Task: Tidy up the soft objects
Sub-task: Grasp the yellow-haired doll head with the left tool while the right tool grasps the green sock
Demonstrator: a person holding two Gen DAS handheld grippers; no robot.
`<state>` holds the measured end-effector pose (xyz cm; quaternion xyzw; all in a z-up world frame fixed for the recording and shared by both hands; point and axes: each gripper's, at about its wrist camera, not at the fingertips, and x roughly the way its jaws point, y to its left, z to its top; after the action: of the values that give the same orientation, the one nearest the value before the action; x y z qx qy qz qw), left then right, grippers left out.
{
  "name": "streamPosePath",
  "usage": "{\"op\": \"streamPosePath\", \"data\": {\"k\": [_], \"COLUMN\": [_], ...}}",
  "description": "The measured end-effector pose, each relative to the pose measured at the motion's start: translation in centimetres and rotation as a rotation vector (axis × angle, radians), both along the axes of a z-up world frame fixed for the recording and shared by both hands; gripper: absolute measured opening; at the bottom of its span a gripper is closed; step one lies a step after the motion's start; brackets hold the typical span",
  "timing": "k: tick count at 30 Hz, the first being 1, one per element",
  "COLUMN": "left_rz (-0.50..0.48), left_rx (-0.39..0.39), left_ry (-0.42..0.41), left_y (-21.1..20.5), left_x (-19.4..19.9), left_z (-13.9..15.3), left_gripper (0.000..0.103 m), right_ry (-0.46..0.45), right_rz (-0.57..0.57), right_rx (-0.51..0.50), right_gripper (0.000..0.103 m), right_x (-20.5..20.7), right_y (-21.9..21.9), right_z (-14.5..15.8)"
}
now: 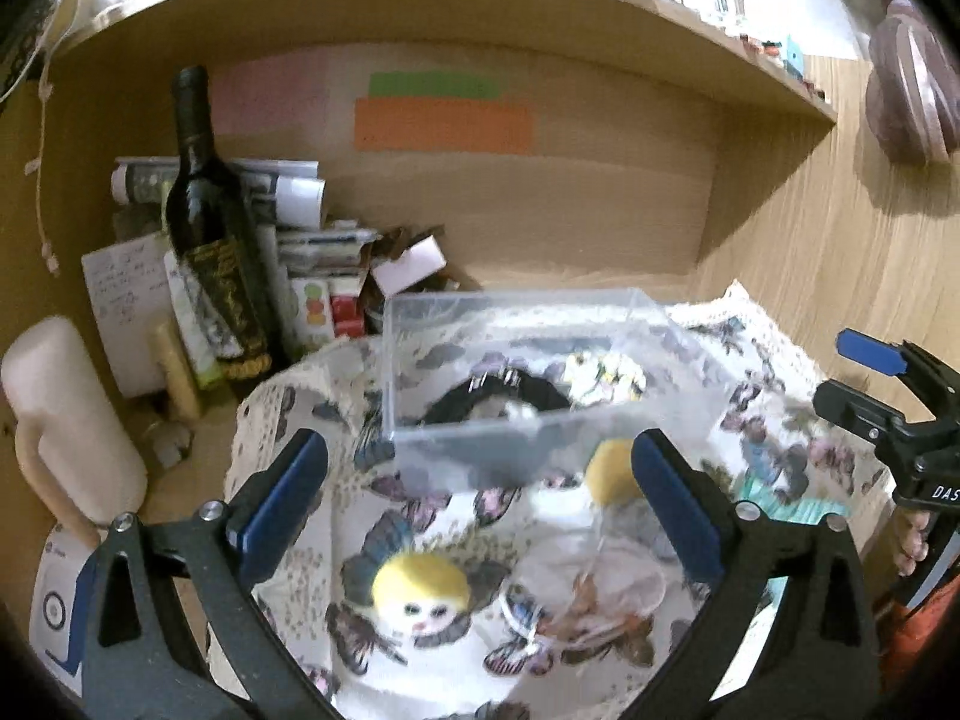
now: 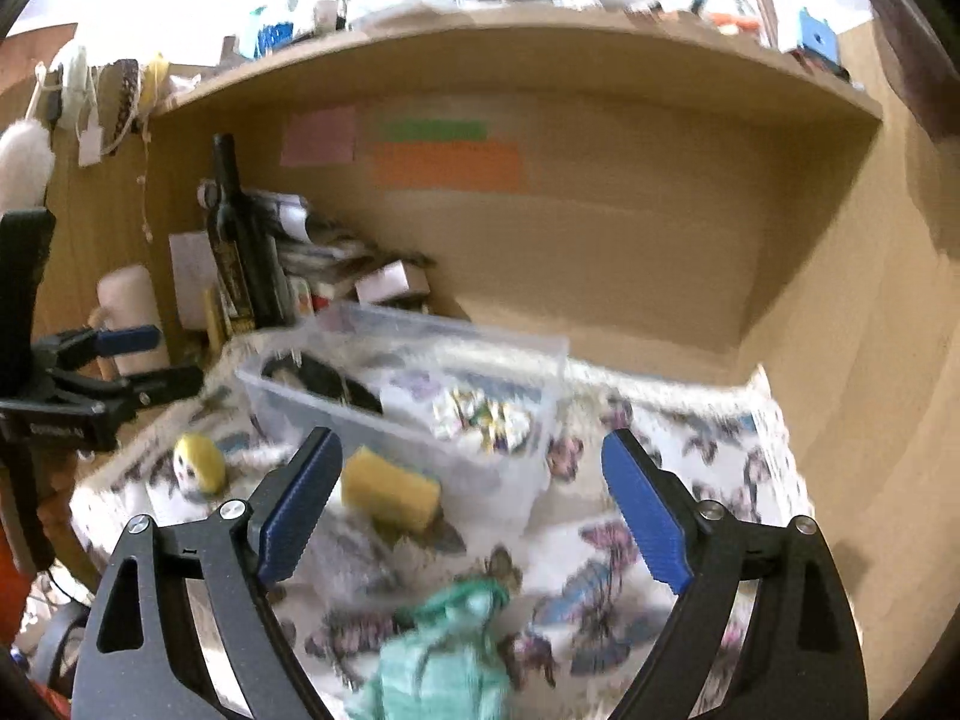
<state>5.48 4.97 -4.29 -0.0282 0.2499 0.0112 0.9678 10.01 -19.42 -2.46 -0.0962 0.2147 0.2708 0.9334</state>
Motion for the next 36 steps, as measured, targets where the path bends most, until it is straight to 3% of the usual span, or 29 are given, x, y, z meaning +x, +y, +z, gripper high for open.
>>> {"op": "streamPosePath", "data": {"k": [8, 12, 14, 17, 18, 23, 24, 28, 36], "left_rz": [0.005, 0.005, 0.009, -0.002, -0.004, -0.004, -0.012, -0.014, 0.011], "left_rx": [0.026, -0.002, -0.010, -0.007, -0.006, 0.004, -0.001, -0.013, -0.027], "left_ry": [0.147, 0.187, 0.190, 0.205, 0.209, 0.221, 0.233, 0.227, 0.164], "left_y": [1.2, 1.8, 1.9, 1.9, 1.9, 1.8, 1.8, 2.0, 2.7], "left_x": [-0.9, -0.8, -0.7, -0.2, 0.0, 0.7, 0.8, 0.7, 0.1], "left_z": [-4.7, -6.2, -6.6, -7.0, -7.1, -7.9, -8.2, -8.4, -6.1], "left_gripper": [0.103, 0.103, 0.099, 0.081, 0.076, 0.054, 0.045, 0.045, 0.045], "right_ry": [0.125, 0.169, 0.200, 0.247, 0.253, 0.246, 0.246, 0.227, 0.142], "right_rz": [-0.041, -0.033, -0.023, -0.007, -0.007, -0.006, -0.008, -0.021, -0.038], "right_rx": [-0.049, -0.072, -0.066, -0.073, -0.066, -0.013, -0.007, 0.026, 0.089], "right_gripper": [0.087, 0.086, 0.075, 0.051, 0.050, 0.039, 0.038, 0.028, 0.027], "right_x": [-1.3, -1.5, -1.3, -1.0, -0.9, -1.1, -1.0, -0.9, -0.6], "right_y": [-1.0, -1.0, -1.1, -1.0, -1.1, -1.9, -1.9, -2.5, -3.5], "right_z": [-4.9, -6.3, -6.8, -7.3, -7.3, -6.8, -6.8, -5.8, -2.9]}}
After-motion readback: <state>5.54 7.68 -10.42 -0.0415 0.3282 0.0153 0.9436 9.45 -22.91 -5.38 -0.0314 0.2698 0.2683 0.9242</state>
